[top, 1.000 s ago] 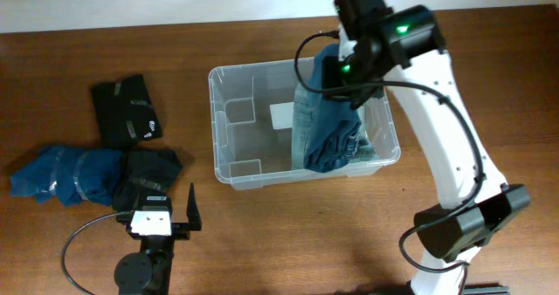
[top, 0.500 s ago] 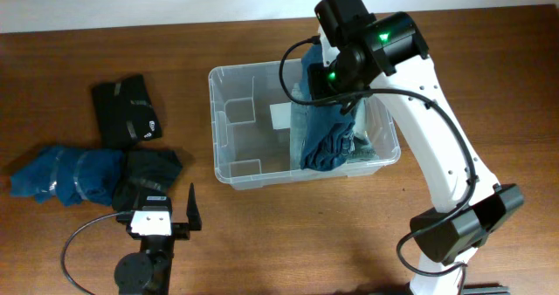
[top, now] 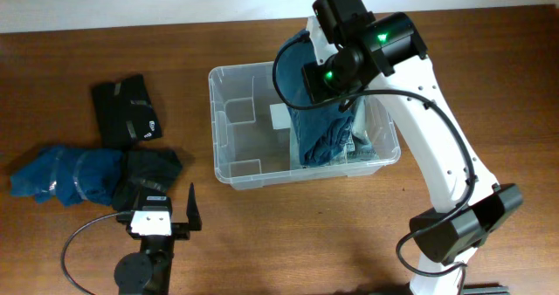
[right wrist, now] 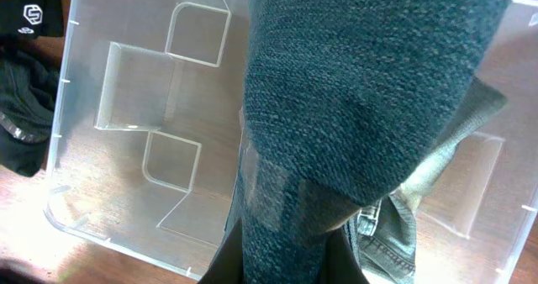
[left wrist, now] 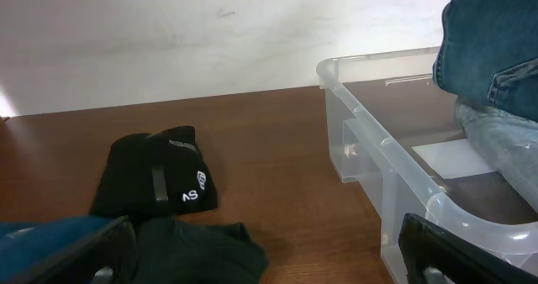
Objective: Pack container
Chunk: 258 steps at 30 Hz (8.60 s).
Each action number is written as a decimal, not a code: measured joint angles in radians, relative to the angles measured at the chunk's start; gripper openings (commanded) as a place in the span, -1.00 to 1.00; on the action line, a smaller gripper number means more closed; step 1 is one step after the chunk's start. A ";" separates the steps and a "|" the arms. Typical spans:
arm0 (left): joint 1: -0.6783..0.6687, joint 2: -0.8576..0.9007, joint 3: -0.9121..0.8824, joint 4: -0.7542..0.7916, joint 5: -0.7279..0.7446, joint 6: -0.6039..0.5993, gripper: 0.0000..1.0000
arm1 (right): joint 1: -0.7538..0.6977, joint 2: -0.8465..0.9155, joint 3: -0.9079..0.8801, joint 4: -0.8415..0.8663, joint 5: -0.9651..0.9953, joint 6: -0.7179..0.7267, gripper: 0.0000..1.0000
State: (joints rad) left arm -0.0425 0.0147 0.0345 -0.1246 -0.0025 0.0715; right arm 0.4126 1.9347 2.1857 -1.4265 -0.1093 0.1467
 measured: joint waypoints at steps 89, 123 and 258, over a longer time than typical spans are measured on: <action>0.000 0.000 0.000 0.000 0.000 0.000 0.99 | -0.311 0.130 0.034 -0.007 0.109 0.054 0.27; 0.228 0.791 0.909 -0.514 0.117 -0.027 0.99 | -0.874 0.088 0.048 -0.013 0.111 0.115 0.97; -0.378 2.359 2.436 -1.462 -0.003 -0.367 0.45 | -0.874 0.088 0.048 -0.014 0.112 0.116 0.97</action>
State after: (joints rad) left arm -0.4210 2.3734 2.4702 -1.5867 -0.0055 -0.2955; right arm -0.4614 2.0228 2.2333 -1.4403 0.0025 0.2623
